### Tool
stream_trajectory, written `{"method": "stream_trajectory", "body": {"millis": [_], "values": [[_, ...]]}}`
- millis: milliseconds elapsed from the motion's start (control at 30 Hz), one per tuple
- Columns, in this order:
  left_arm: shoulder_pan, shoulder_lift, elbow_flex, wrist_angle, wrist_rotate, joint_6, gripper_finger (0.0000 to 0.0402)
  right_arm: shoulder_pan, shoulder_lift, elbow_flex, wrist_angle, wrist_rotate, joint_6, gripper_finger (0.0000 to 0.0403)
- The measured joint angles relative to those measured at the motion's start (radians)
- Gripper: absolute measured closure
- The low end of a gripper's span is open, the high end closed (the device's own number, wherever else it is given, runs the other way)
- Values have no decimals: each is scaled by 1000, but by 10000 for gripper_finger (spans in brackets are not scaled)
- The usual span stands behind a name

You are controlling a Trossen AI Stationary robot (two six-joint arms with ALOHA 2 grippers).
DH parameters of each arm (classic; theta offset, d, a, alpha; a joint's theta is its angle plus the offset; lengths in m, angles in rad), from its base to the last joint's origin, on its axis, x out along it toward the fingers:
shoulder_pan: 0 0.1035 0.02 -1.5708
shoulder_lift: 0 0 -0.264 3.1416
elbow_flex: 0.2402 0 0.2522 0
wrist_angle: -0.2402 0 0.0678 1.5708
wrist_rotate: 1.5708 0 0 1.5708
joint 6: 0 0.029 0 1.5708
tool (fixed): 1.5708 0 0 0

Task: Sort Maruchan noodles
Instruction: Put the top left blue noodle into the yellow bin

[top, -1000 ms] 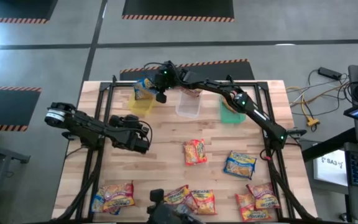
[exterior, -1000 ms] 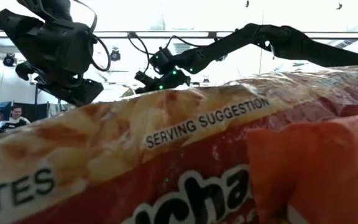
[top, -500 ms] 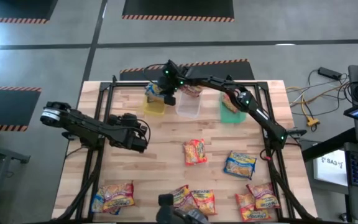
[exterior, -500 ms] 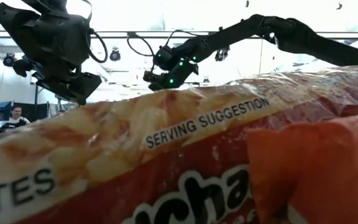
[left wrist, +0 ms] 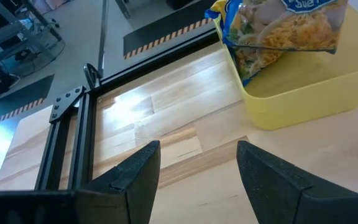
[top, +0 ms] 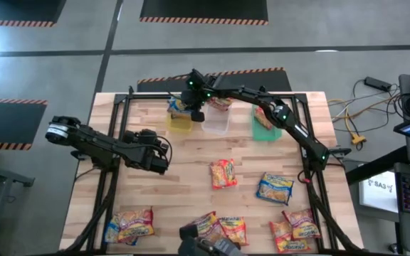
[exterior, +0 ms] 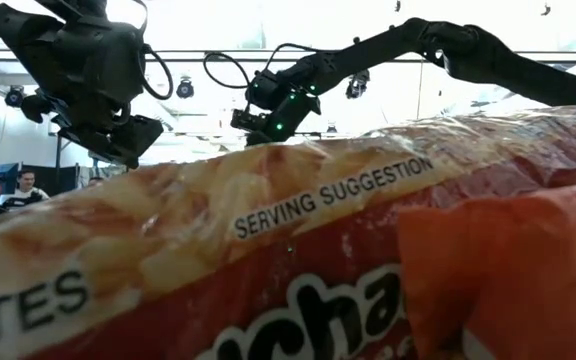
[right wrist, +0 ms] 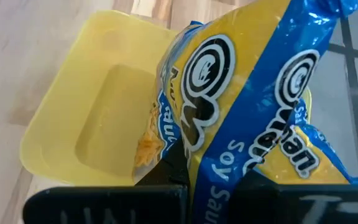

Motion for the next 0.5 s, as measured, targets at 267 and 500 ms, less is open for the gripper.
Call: {"method": "stream_trajectory", "body": {"millis": [267,500], "values": [[0,0,0,2,0,-4,206,-1,14,0,6,3,0,394],[0,0,0,3,0,-4,206,-1,37,0,16,4,5,394]]}}
